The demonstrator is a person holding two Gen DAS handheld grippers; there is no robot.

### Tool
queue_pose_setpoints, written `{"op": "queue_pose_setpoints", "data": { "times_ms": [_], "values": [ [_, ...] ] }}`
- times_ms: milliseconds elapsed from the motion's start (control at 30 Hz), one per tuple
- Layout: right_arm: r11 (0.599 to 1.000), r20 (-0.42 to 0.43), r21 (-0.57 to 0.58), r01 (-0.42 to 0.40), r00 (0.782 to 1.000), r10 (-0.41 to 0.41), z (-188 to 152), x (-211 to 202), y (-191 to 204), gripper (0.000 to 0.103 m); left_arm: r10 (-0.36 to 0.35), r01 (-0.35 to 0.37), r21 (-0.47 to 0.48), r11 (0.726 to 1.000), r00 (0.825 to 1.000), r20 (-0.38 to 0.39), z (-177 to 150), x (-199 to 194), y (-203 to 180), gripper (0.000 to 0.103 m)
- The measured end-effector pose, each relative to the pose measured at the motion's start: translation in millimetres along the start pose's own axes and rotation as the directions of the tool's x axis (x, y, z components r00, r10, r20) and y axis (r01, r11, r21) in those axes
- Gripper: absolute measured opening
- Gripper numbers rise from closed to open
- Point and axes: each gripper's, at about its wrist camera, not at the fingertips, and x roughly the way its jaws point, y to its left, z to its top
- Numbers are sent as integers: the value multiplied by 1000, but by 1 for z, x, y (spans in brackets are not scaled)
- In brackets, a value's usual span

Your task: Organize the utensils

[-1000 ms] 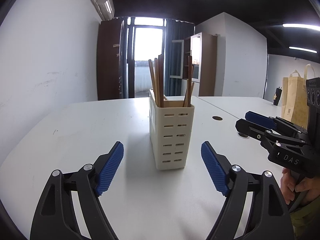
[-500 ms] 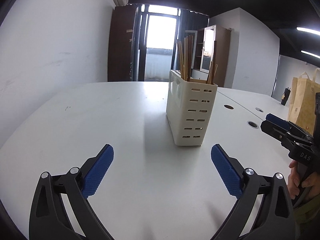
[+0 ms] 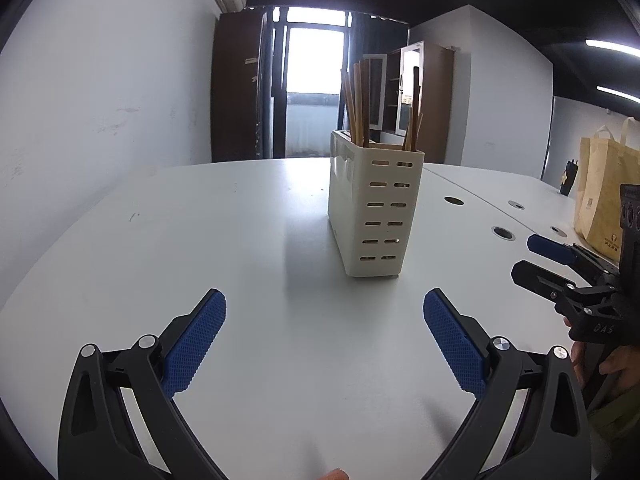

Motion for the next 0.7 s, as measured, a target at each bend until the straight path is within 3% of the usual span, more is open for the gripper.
{"op": "queue_pose_setpoints", "data": {
  "times_ms": [700],
  "values": [
    [999, -16, -22, -30, 999, 30, -2, 3, 8, 96, 12, -12, 30, 999, 1000, 5, 0, -5, -13, 97]
  ]
}}
